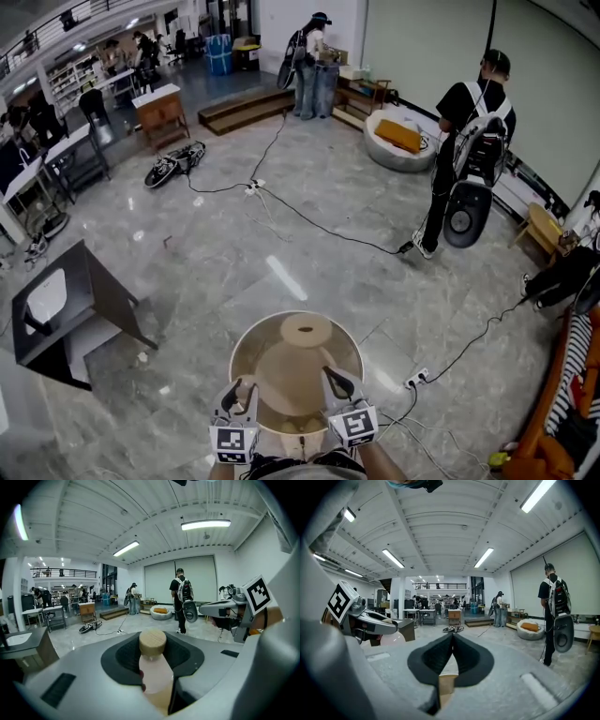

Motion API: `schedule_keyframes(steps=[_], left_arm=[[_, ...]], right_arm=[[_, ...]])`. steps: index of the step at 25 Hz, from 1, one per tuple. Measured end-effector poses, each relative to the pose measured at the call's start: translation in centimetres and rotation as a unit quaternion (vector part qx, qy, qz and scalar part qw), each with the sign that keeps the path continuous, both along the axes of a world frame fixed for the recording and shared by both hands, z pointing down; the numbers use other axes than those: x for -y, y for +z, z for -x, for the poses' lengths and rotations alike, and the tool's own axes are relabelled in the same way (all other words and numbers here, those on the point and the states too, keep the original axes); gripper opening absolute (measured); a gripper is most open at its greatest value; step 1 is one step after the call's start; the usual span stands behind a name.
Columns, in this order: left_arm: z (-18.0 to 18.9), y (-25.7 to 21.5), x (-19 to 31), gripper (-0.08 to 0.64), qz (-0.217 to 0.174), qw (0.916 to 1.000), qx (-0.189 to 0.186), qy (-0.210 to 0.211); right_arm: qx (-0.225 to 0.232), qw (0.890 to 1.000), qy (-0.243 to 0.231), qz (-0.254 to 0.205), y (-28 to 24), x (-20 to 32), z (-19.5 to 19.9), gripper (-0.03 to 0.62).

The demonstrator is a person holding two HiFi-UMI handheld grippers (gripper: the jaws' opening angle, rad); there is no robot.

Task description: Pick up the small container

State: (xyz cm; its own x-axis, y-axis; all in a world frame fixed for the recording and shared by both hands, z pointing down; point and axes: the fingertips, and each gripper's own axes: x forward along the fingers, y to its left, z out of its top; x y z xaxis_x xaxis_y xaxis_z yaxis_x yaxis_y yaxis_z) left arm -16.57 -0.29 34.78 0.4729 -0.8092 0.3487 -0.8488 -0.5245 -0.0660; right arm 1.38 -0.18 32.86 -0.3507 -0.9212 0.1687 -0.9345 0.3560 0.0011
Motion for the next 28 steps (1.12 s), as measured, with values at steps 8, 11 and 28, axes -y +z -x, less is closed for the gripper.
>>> schedule_keyframes(steps=[8, 11, 28], left_arm=[[0.4, -1.6, -1.2, 0.14, -0.012, 0.9999, -0.003, 0.001], [0.5, -1.1, -1.4, 0.14, -0.011, 0.9999, -0.005, 0.001], [0.8, -1.0, -1.1, 0.14, -0.007, 0.9998, -0.006, 0.017]], right_arm=[[0.001, 1.0, -0.006, -0.001, -0.9, -1.3, 0.9, 0.0], [0.003, 1.0, -0.006, -0.002, -0.8, -1.3, 1.0, 0.0], [0.0, 1.0, -0.003, -0.004, -0.6, -1.2, 2.0, 0.0]])
